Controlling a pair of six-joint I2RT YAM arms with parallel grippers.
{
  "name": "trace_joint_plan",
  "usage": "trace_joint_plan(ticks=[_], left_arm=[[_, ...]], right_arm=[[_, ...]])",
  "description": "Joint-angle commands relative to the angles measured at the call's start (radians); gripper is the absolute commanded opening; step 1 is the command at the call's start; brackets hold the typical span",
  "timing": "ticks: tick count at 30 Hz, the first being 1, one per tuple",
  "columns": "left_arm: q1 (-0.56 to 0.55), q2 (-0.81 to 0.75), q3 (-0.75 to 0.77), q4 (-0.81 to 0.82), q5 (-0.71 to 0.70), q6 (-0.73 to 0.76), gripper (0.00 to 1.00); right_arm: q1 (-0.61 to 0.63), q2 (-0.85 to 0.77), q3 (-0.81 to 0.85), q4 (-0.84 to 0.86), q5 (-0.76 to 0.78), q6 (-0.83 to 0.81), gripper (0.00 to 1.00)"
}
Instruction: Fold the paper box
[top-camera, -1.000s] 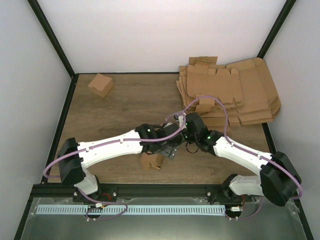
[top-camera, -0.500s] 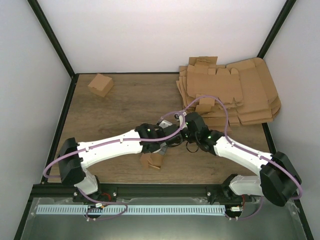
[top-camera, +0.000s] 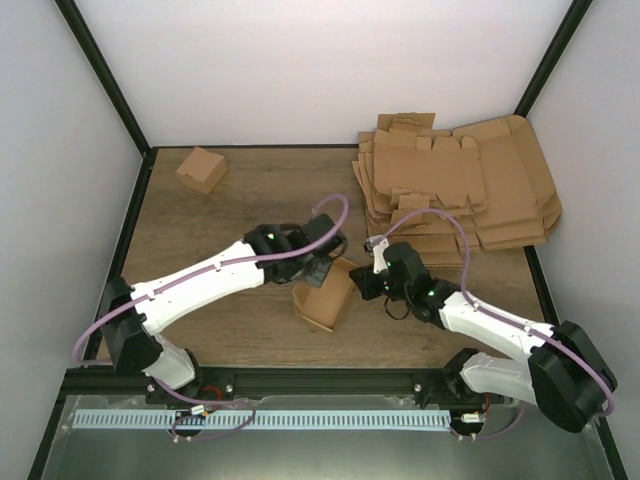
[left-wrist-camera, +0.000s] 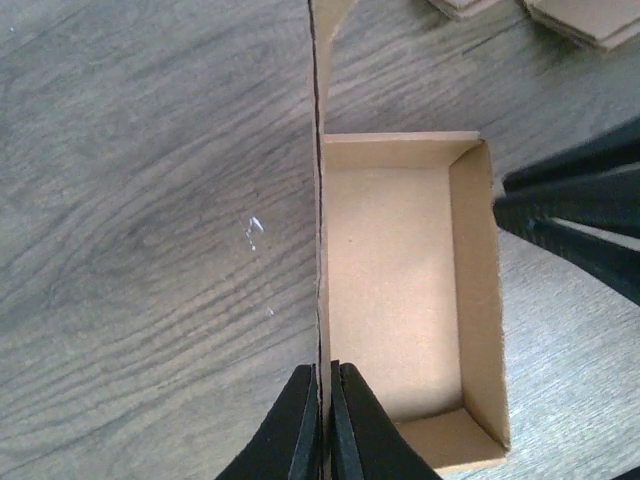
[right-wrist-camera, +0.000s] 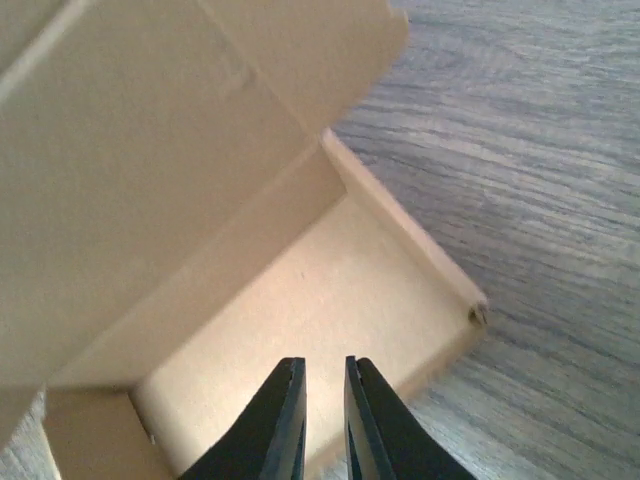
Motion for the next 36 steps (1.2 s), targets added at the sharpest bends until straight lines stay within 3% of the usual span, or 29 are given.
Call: trace_joint_plan(ticks=[1, 3, 6, 9, 10, 24, 36], left_arm=[[0.068, -0.048, 0.016, 0.034, 0.114, 0.136, 0.04], [0.097, -0.054, 0.011, 0.039, 0.177, 0.182, 0.04], [0.139, -0.061, 0.012, 0.042, 0.269, 0.237, 0.04], [0.166, -0.066, 0.021, 0.033, 0.334, 0.272, 0.04], [0.174, -0.07, 0.022, 0.031, 0.356, 0.278, 0.04], [0.195, -0.129, 0.013, -0.001, 0.495, 0.305, 0.04], [0.194, -0.122, 0.017, -0.015, 0.547, 0.323, 0.04]], right_arm=[[-0.014, -0.068, -0.012, 0.092, -0.019, -0.064, 0.15], [-0.04, -0.083, -0.007, 0.078, -0.058, -0.1, 0.23], [-0.117, -0.09, -0.009, 0.099, -0.267, -0.158, 0.55], [-0.156, -0.069, -0.001, 0.168, -0.411, -0.145, 0.95], [-0.157, -0.049, 0.01, 0.176, -0.41, -0.143, 0.99], [-0.267, 0.053, -0.042, 0.48, -0.559, -0.121, 1.0], [-0.299, 0.117, -0.039, 0.561, -0.679, -0.148, 1.0]])
